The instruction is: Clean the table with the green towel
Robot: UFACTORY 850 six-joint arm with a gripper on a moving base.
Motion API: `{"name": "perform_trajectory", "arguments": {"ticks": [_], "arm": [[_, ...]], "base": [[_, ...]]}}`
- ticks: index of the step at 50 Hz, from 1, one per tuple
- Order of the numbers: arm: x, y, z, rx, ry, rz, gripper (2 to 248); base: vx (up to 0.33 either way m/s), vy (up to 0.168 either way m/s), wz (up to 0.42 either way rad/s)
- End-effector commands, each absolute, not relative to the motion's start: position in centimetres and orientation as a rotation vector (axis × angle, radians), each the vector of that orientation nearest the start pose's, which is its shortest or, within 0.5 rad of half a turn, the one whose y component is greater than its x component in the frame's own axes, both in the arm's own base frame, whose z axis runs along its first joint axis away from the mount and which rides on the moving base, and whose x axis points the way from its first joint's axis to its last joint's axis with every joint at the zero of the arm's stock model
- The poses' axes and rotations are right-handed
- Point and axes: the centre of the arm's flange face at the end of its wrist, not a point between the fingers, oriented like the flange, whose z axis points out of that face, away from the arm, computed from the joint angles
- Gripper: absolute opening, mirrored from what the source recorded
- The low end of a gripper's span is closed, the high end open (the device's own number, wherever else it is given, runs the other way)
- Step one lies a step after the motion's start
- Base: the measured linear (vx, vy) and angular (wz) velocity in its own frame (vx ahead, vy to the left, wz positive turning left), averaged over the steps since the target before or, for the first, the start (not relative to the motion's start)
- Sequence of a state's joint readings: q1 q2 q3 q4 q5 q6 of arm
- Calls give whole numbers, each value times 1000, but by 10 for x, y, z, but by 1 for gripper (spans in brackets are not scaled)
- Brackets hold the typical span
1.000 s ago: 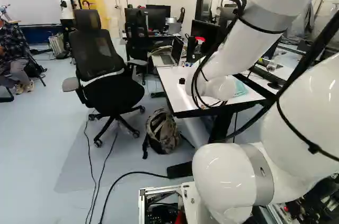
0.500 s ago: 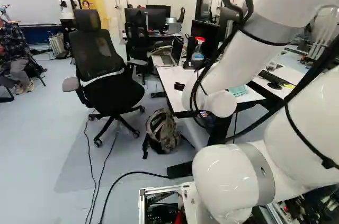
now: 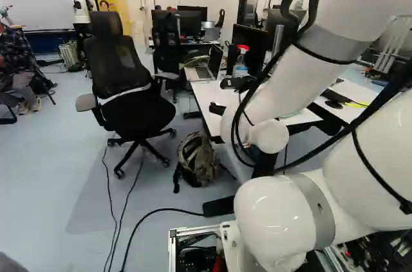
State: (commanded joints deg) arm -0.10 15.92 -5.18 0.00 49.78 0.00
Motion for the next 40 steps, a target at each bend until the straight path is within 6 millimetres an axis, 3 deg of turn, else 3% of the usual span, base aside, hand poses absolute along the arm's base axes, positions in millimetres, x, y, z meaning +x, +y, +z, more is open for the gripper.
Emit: {"name": "perform_trajectory", "arguments": {"ticks": [40], "arm": [[270,0,366,-2558,0,-1824,247]], "base": [[0,0,0]]}}
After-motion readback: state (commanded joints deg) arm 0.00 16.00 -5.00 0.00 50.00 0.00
